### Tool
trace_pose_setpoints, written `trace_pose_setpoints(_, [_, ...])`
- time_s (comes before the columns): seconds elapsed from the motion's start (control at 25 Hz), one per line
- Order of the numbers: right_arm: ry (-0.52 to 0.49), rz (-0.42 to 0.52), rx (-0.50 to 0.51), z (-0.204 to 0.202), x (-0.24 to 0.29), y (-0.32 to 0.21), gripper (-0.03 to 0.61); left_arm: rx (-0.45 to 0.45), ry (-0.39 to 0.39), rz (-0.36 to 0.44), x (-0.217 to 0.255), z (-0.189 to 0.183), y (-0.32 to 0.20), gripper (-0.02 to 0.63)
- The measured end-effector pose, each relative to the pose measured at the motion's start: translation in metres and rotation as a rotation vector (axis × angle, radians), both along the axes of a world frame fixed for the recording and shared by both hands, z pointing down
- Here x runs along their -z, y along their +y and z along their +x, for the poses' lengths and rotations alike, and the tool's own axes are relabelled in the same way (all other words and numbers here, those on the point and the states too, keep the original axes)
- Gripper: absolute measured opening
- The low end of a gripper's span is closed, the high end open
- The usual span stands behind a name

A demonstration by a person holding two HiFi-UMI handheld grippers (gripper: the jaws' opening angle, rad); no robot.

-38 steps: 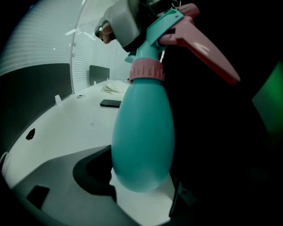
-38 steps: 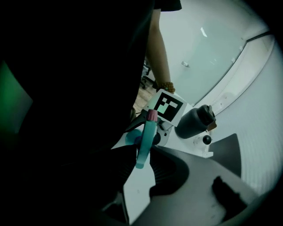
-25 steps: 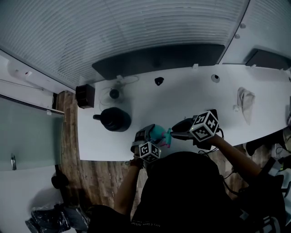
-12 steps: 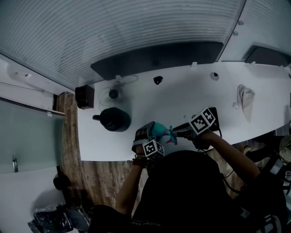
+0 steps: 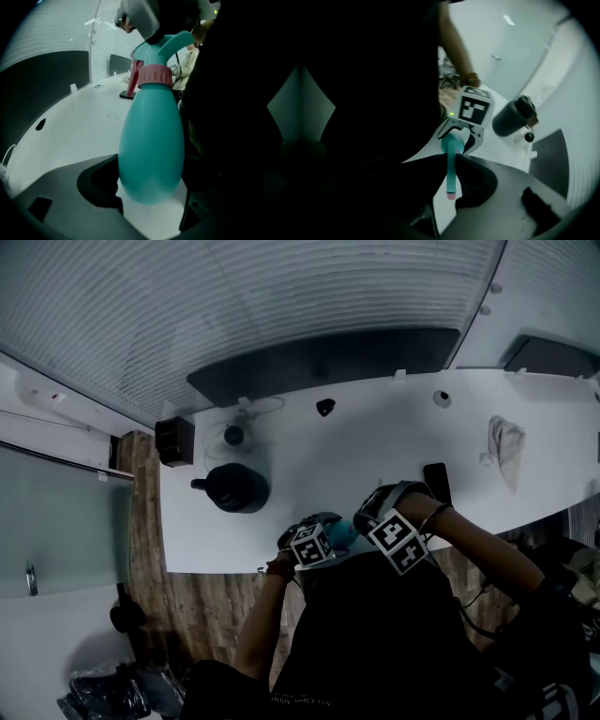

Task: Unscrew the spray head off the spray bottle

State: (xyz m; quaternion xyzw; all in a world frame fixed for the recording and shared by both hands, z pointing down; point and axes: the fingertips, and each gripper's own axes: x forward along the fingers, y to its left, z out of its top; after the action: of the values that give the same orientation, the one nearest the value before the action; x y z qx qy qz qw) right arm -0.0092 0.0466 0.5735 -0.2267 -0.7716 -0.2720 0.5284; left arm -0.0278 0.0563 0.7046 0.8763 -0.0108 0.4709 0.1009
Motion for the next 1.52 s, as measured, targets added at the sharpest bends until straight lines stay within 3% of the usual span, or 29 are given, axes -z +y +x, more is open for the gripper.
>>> trace_pose_setpoints(0.08, [0.013,0.036,0.116,0.003,0.000,0.012,0.061,-0.051,-0.001,-0.012,0.000,0.005,0.009,0.387])
trace_pose_setpoints(0.16, [-0.019,0.041,0.092,0.002,0.003,0.014,0.061,-0.018,0.016,0.000,0.001,0.006,0.005,0.387])
trace_pose_setpoints(0.32, [-0.117,-0.007,-0.053,-0.003,0.019,0.001,0.095,0.106,0.065,0.025,0.001,0.002,-0.010,0.387])
trace_pose_setpoints(0.44, [-0.248,-0.091,-0.309,-0.010,0.040,-0.024,0.110,0.208,0.064,0.126,0.002,-0.006,-0.029,0.387])
trace_pose_setpoints(0.52, [-0.380,-0.272,-0.625,-0.011,0.048,-0.047,0.110,0.324,0.021,0.253,0.006,-0.018,-0.050,0.387])
trace_pose_setpoints(0.6, [-0.475,-0.535,-0.982,-0.003,0.046,-0.068,0.109,0.451,-0.059,0.385,0.011,-0.035,-0.074,0.387])
trace_pose_setpoints(0.68, [-0.515,-0.829,-1.278,0.006,0.036,-0.079,0.110,0.539,-0.151,0.496,0.016,-0.052,-0.091,0.387])
trace_pose_setpoints(0.76, [-0.505,-1.096,-1.435,0.006,0.026,-0.076,0.110,0.565,-0.223,0.584,0.022,-0.062,-0.101,0.387])
trace_pose_setpoints(0.84, [-0.490,-1.213,-1.490,0.002,0.018,-0.075,0.109,0.538,-0.273,0.642,0.025,-0.060,-0.105,0.387])
trace_pose_setpoints(1.08, [-0.412,-1.207,-1.542,0.004,-0.006,-0.081,0.109,0.504,-0.349,0.662,0.019,-0.051,-0.103,0.387])
trace_pose_setpoints(1.2, [-0.366,-1.145,-1.475,0.001,-0.010,-0.075,0.107,0.477,-0.367,0.668,0.018,-0.049,-0.100,0.387])
trace_pose_setpoints(1.32, [-0.298,-0.901,-1.268,0.000,-0.016,-0.062,0.104,0.422,-0.338,0.637,0.017,-0.042,-0.094,0.388])
trace_pose_setpoints(1.52, [-0.160,-0.371,-0.705,0.000,-0.006,-0.036,0.086,0.236,-0.102,0.395,0.012,-0.017,-0.062,0.388])
